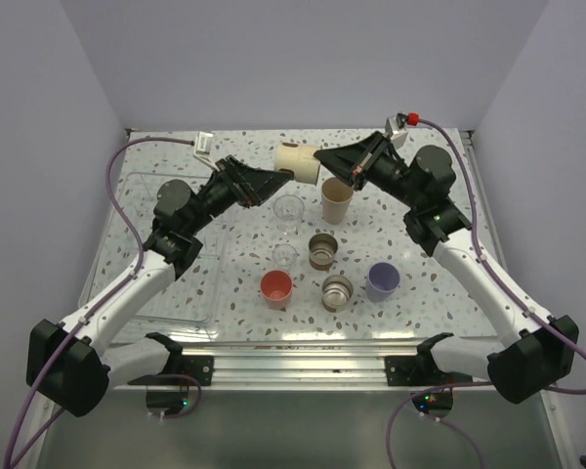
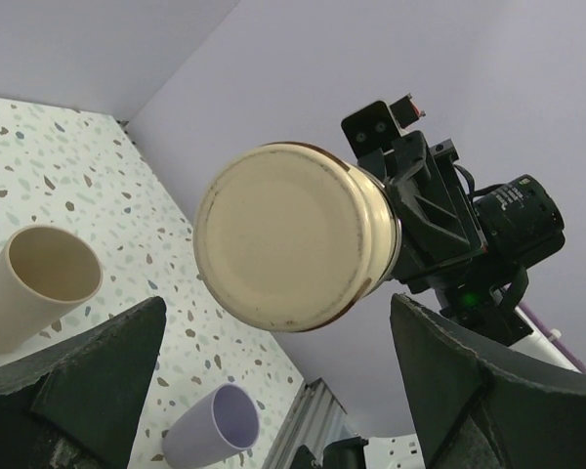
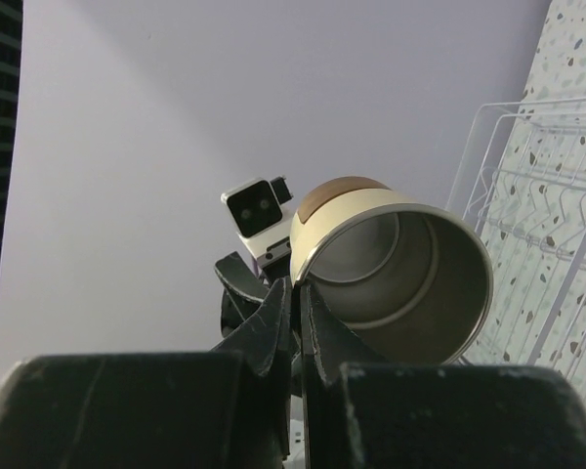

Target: Load the cups into the dish rack

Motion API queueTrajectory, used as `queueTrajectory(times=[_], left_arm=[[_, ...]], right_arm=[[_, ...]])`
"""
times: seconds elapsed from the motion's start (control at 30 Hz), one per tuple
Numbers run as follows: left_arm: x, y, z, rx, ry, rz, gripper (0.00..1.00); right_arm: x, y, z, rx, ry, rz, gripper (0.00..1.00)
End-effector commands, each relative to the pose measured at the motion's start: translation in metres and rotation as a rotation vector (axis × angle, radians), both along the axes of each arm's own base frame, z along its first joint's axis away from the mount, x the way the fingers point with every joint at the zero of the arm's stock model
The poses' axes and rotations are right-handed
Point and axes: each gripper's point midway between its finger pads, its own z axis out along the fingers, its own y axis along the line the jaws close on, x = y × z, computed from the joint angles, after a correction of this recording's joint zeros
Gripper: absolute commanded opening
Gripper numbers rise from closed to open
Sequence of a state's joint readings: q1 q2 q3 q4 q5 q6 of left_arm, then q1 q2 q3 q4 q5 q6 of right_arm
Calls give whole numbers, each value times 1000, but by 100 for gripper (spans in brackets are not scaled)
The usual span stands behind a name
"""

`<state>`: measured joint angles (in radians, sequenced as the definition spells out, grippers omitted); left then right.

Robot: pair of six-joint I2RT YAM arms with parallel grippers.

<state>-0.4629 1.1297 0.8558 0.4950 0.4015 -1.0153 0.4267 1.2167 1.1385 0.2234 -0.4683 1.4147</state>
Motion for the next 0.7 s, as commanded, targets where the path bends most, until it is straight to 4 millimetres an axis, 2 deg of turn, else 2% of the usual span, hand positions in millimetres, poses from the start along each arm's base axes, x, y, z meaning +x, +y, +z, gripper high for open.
queueTrajectory(times=[0.0,0.23,0.37,0.47,0.67], left_arm=[[0,5,40,-75,-116,-9,100],[7,2,45,-112,-132,-27,99],[8,2,44,-123,-133,-29,93],[6,3,45,-130,-137,-26,86],[1,5,51,-136,-146,-32,60]], right_arm=[[-13,3,34,52,-90,56,0],[-10,7,19,44,-51,80,0],[-9,10,18,40,-47,94,0],[-8,11,17,38,-46,93,0],[-10,12,11,31,-37,94,0]])
